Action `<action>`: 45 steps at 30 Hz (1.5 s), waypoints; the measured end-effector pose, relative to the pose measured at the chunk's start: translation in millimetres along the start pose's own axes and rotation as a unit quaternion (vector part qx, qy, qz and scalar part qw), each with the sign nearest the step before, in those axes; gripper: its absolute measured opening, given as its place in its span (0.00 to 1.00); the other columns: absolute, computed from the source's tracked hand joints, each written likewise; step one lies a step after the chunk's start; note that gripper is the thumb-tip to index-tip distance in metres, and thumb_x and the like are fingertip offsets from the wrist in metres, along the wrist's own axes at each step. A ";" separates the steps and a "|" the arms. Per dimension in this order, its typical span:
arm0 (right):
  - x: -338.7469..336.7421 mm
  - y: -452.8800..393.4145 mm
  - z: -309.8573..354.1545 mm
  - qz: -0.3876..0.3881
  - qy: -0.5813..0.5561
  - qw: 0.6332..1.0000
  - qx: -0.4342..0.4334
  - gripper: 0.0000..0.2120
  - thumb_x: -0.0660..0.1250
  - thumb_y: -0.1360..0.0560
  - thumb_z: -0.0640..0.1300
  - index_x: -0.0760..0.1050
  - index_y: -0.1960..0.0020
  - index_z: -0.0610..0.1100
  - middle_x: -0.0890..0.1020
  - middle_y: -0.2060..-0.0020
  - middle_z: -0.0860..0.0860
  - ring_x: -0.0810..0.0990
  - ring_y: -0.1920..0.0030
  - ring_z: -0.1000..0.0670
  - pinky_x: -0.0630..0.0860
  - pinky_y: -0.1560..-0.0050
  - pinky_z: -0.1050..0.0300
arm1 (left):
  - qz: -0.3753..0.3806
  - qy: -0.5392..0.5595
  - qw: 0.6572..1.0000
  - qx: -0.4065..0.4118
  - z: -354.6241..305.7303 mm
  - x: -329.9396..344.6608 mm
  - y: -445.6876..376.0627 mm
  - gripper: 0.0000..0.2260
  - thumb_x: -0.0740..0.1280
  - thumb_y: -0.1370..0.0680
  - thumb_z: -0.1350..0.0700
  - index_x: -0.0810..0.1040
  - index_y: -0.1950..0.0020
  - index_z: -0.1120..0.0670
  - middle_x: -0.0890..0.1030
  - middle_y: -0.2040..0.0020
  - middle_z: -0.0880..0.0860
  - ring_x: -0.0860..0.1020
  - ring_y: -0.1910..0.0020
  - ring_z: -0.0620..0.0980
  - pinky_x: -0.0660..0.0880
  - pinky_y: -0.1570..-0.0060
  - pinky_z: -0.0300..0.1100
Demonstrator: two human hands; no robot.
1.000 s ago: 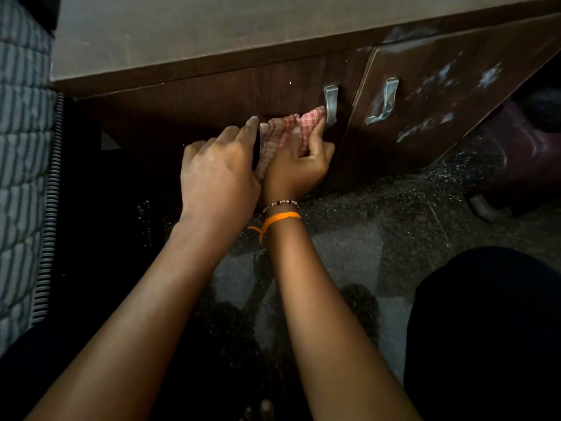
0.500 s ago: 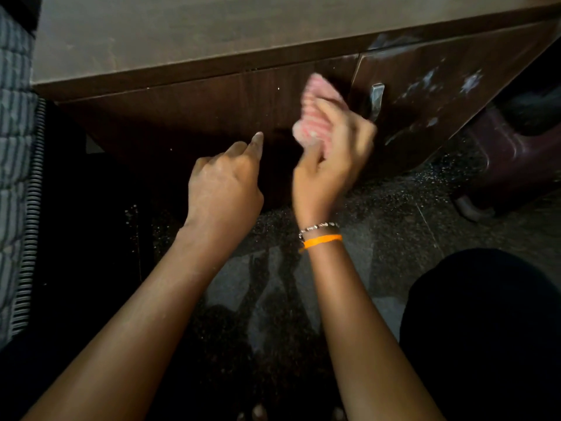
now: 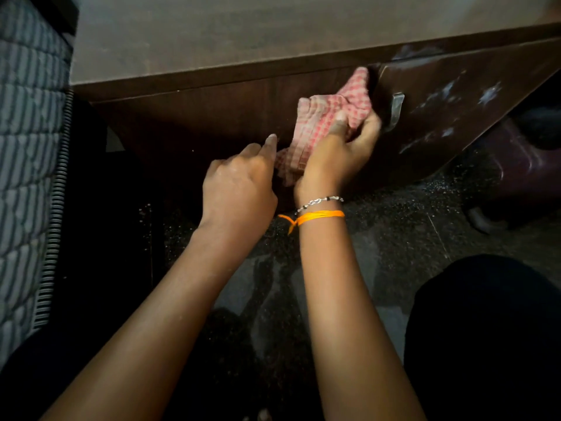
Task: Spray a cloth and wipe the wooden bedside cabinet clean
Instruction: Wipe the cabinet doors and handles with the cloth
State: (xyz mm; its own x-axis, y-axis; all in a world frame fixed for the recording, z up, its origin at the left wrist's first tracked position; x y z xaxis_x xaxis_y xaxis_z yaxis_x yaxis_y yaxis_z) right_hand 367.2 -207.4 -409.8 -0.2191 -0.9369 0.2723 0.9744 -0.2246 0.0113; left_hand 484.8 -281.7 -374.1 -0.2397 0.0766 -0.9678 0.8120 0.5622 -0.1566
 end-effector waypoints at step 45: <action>-40.2 31.7 -233.7 -0.042 0.118 0.960 0.250 0.10 0.57 0.23 0.33 0.69 0.61 0.43 0.79 0.50 0.32 0.78 0.50 0.36 0.77 0.48 0.46 | 0.319 0.036 0.947 0.024 10.7 53.5 15.5 0.30 0.60 0.23 0.62 0.52 0.24 0.52 0.67 0.31 0.55 0.70 0.35 0.56 0.68 0.35 0.48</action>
State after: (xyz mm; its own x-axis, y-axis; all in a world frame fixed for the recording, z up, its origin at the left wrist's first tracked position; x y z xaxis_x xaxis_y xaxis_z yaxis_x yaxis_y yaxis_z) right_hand 395.1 -239.5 -645.2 -0.2460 -0.9689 0.0253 0.8423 -0.2008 0.5002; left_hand 490.3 -277.7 -430.5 0.2723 0.4454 -0.8529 0.8268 0.3451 0.4442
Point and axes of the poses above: each hand's wrist, its own y-axis away from the middle knuckle, its own x-axis out of the palm, z = x × y, the point moved 6 cm from there along -y, towards the middle knuckle
